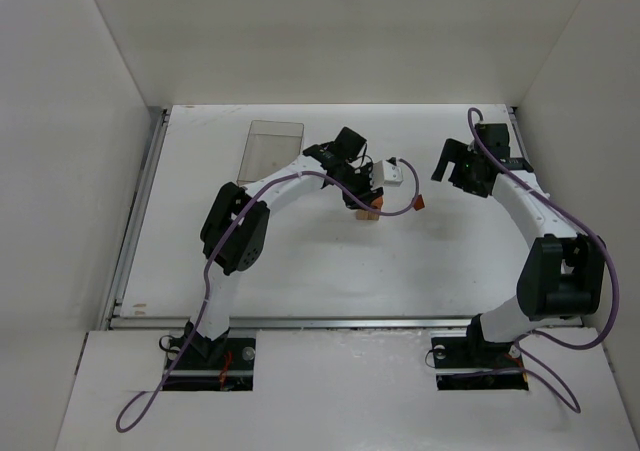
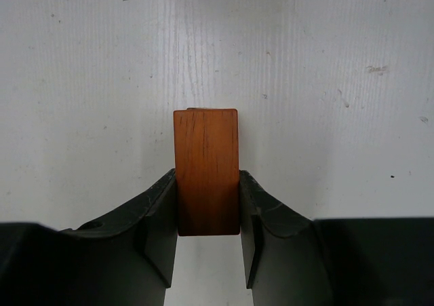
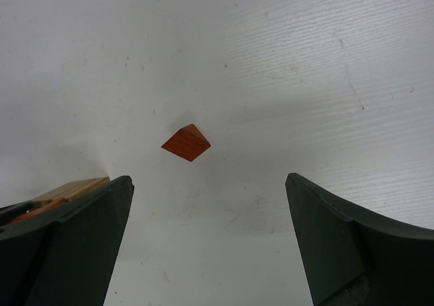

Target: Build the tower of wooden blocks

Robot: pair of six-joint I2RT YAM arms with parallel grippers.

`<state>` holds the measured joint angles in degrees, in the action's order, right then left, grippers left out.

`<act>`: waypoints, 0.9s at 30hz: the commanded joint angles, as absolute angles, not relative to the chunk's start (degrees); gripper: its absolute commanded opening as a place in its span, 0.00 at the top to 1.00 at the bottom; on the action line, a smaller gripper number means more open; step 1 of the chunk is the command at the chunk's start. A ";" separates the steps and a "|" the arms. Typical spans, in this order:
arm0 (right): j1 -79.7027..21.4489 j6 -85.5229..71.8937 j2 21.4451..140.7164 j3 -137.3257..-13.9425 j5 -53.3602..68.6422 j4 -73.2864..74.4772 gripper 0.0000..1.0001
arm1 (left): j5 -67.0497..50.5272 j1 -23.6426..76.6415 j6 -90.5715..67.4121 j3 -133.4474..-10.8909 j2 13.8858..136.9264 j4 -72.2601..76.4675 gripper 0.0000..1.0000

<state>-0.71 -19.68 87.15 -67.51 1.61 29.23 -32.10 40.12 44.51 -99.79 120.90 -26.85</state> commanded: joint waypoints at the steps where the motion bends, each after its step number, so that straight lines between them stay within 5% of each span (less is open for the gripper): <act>1: -0.53 -19.60 87.54 -68.47 2.11 28.30 0.00 | -33.05 40.34 45.09 -100.90 117.33 -27.25 0.94; 18: -0.53 -19.07 87.54 -68.47 2.11 28.30 0.00 | -33.05 40.34 45.62 -100.90 117.33 -27.25 0.75; 27: -0.53 -19.07 87.01 -67.94 2.11 28.83 0.00 | -32.52 40.34 45.62 -100.90 117.33 -27.25 0.56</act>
